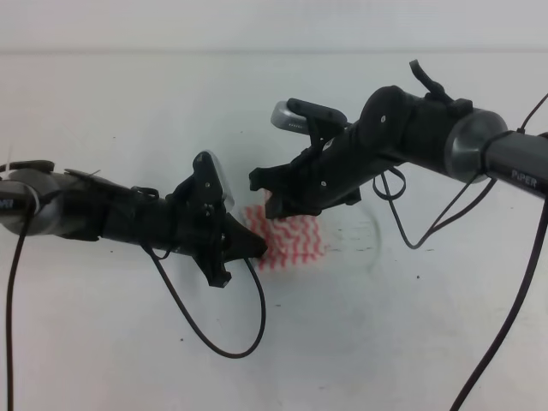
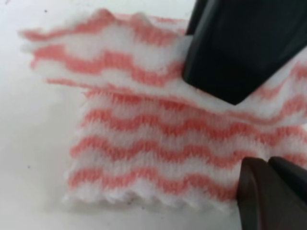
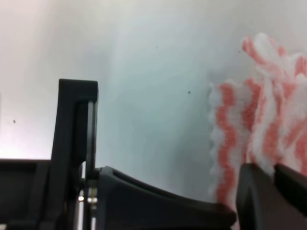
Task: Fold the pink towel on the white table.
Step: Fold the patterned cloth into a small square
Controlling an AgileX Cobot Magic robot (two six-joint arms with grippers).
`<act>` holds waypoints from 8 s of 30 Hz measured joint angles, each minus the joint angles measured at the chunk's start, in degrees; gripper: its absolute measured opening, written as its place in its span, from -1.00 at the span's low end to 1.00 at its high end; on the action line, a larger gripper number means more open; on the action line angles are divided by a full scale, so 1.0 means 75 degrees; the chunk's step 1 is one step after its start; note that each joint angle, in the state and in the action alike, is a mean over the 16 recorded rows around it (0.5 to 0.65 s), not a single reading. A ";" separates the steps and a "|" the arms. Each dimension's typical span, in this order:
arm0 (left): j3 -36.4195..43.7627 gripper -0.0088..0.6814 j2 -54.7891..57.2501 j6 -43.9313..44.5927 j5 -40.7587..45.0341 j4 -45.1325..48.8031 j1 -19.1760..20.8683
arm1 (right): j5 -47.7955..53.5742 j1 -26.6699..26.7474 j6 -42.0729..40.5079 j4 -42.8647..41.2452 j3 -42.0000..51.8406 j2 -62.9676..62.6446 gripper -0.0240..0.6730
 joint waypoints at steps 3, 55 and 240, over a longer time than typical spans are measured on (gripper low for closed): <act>0.0000 -0.99 0.0003 -0.0002 -0.0004 0.0003 0.0000 | 0.0012 0.0000 0.0010 -0.0084 0.0001 0.0000 -0.97; -0.0001 -0.99 -0.0022 0.0128 -0.0581 -0.0255 0.0000 | 0.0133 0.0000 0.0160 0.0134 0.0001 0.0007 -0.70; -0.2194 -0.99 0.0709 -0.7032 -0.3340 0.2180 -0.1797 | 0.1632 -0.1540 0.1188 -0.2435 -0.1214 -0.0462 -0.98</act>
